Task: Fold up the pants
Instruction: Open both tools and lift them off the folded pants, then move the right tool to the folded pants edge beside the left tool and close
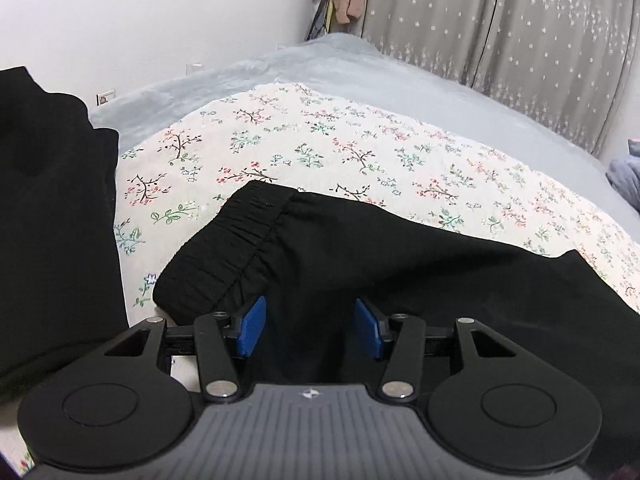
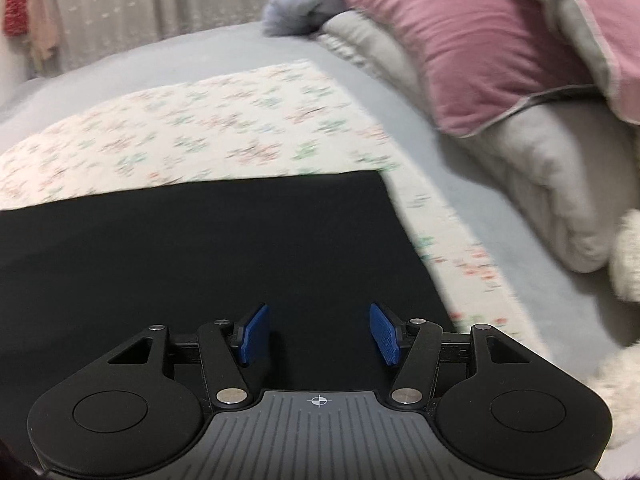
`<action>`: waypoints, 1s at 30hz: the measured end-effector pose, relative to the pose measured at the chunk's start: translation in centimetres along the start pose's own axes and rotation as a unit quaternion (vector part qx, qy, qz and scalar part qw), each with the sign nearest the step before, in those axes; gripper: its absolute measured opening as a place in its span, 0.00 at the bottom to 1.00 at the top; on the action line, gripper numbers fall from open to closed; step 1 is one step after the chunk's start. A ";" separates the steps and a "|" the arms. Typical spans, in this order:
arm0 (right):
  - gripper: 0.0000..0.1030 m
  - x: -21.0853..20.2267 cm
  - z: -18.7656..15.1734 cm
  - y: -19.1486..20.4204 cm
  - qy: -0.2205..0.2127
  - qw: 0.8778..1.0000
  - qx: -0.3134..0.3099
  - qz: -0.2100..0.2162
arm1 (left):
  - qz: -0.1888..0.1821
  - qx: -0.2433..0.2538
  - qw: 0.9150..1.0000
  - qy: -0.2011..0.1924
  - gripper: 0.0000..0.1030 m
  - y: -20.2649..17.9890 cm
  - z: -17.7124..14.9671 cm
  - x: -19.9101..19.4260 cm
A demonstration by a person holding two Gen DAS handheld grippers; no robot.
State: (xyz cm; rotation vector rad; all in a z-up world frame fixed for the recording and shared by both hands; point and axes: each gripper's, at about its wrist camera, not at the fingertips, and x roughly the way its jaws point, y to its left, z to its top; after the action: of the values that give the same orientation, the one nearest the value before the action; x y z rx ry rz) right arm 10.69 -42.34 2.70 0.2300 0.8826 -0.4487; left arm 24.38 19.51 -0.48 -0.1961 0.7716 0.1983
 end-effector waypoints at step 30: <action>0.66 1.7 2.4 17.8 -0.017 0.972 -0.136 0.192 | -0.128 0.027 0.987 0.092 0.64 -8.6 -0.7 2.9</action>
State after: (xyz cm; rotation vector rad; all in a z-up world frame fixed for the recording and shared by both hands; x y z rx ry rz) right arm 21.60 -28.00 3.09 0.1353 0.8319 0.0300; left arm 28.14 11.39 -2.14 -0.2634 0.9264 -0.0849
